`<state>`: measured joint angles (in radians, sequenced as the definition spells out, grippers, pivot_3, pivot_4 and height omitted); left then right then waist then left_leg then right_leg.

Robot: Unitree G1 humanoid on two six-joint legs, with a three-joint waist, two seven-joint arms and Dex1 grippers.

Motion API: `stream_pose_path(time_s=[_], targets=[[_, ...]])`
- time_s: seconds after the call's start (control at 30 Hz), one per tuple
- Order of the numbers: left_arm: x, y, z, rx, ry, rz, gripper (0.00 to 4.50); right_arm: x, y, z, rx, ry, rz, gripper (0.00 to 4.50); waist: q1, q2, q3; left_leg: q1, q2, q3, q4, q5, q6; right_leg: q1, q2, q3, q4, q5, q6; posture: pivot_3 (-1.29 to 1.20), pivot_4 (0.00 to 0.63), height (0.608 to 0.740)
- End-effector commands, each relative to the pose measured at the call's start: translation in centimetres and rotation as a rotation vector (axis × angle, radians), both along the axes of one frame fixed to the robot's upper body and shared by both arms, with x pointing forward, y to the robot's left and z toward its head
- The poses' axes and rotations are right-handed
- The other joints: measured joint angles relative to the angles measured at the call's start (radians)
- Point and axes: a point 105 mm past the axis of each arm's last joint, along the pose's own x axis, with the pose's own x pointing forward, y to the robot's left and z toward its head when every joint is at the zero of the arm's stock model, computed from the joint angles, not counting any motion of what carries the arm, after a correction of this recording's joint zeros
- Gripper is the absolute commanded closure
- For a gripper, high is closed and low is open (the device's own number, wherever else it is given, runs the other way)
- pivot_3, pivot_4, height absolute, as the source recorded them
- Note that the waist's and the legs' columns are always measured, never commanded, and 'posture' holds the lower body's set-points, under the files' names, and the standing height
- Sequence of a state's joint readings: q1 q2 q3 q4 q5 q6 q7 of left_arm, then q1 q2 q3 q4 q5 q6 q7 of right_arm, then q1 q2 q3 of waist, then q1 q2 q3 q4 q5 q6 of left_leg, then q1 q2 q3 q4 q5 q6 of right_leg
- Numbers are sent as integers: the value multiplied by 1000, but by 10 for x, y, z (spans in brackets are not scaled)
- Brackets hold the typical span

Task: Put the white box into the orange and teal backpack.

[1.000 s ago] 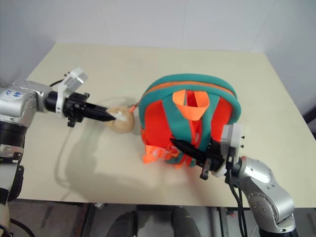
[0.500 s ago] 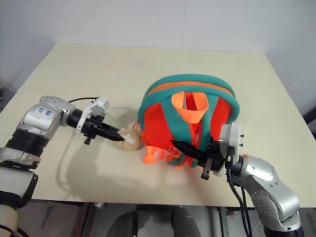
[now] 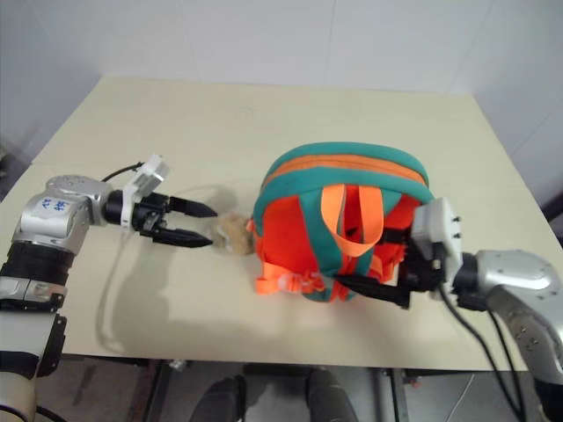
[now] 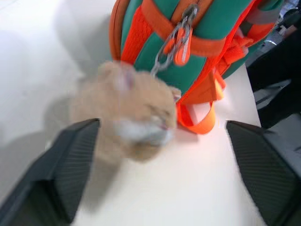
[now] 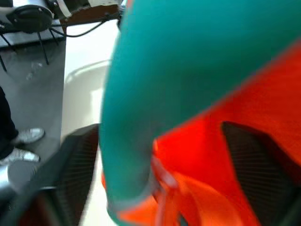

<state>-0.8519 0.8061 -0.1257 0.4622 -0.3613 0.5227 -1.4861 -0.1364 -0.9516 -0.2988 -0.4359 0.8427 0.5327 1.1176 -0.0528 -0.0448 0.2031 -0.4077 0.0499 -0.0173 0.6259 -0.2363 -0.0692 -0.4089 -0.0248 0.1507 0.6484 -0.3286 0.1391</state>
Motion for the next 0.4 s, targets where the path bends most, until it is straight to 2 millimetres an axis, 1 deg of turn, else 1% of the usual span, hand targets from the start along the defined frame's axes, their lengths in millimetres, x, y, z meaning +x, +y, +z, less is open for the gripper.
stream_pose_path(time_s=[0.03,0.1,0.13,0.17,0.23,0.27,0.33,0.4], targets=[[6,24,16,6,-211,87,0,-2,-36,8,-67,-23,-60,39,1,0,0,0,0,0,0,0,0,0,0,0,0,0,0,0,150,740],[2,41,25,-34,-283,110,0,-3,-68,6,-128,0,-149,39,2,0,0,0,0,0,1,0,0,1,0,0,0,0,0,0,150,740],[-1,46,29,-60,-298,99,0,-3,-81,7,-144,-1,-191,39,2,0,0,0,0,0,1,0,1,1,0,0,0,0,0,0,150,740],[-4,48,31,-76,-310,87,0,-4,-90,7,-153,-4,-214,39,1,0,0,0,0,1,1,0,1,1,0,0,0,0,0,0,150,740],[-11,58,38,-109,-358,84,0,-3,-113,11,-138,-31,-305,39,0,0,0,0,0,1,2,-1,1,1,0,0,0,0,1,0,150,740],[-15,65,44,-152,-387,82,0,-3,-123,12,-131,-40,-347,39,0,0,0,0,0,1,2,-1,1,1,0,0,0,0,1,0,150,740],[-22,75,53,-216,-431,90,0,-4,-135,13,-118,-58,-395,39,-2,0,0,1,0,1,3,-1,1,2,0,0,0,1,1,0,150,740],[-24,82,55,-234,-452,114,0,-3,-139,16,-101,-79,-420,39,-4,0,0,1,0,2,3,-1,1,2,0,1,0,1,1,0,150,740]])
